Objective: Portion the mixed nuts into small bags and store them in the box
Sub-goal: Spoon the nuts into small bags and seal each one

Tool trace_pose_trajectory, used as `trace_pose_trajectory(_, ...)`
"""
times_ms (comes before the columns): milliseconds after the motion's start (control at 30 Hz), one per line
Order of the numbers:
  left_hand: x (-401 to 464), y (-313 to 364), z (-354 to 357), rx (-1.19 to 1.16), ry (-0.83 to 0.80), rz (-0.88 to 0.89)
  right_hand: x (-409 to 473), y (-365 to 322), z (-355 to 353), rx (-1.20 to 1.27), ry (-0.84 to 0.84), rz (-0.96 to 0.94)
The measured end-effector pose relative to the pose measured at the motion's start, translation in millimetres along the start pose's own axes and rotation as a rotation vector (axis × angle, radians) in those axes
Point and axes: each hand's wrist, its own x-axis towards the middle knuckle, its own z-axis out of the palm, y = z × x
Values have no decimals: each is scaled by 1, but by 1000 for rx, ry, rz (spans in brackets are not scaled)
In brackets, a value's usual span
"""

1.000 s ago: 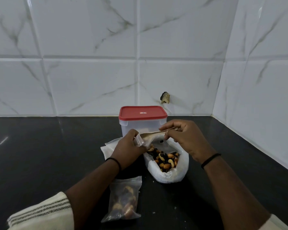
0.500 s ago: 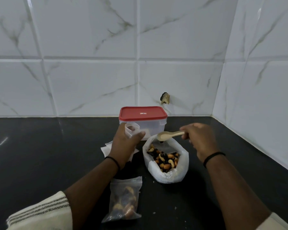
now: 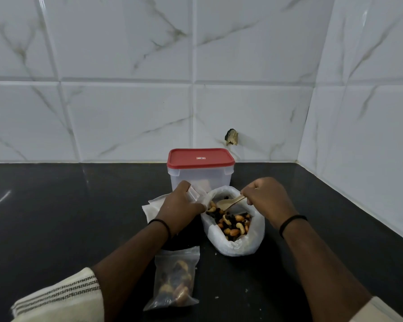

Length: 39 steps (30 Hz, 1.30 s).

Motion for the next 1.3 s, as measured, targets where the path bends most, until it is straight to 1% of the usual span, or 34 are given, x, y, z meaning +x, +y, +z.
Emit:
trace_pose_trajectory(67, 0, -1, 1, 8, -8, 7, -1, 0, 1, 83, -47, 32)
trace_pose_trajectory(300, 0, -3, 2, -10, 9, 48, -4, -2, -1, 225, -189, 140)
trace_pose_trajectory(500, 0, -4, 1, -13, 16, 45, -5, -1, -7, 403, -195, 235)
trace_pose_trajectory(633, 1, -3, 1, -29, 18, 45, -1, 2, -10, 408, -204, 293)
trace_pose_trajectory(833, 1, -3, 1, -16, 8, 56, -6, 0, -3, 434, -233, 195)
trace_pose_trajectory(1000, 2, -4, 1, -32, 19, 51, 5, 10, -4, 469, -252, 296)
trace_pose_trajectory(1300, 2, -5, 1, -44, 19, 43, 11, 18, -10, 480, -232, 348)
